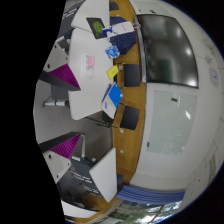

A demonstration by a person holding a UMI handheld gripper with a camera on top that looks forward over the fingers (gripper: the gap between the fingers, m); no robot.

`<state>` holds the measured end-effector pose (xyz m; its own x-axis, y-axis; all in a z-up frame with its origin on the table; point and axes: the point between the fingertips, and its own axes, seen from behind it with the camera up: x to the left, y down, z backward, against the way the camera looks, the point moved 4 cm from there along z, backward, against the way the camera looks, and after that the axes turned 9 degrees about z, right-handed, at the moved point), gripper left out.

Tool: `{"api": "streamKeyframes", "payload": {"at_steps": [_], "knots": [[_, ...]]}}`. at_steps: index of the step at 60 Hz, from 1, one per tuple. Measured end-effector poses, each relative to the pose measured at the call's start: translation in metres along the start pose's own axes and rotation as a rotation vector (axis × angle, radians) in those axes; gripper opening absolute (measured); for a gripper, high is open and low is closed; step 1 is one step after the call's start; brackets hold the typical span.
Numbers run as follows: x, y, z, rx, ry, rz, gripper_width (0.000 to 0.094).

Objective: Unplug charger

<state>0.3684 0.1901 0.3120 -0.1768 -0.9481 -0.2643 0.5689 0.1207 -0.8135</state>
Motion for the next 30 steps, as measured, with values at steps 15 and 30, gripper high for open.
{"api": "streamKeyframes", "payload": {"at_steps": [15,30], "knots": [[0.041,0.000,-0.016,-0.017,-0.076,0.038,0.0851],[0.118,0.002,-0.038,-0.056,-0.205,0.096,0.0854]]}}
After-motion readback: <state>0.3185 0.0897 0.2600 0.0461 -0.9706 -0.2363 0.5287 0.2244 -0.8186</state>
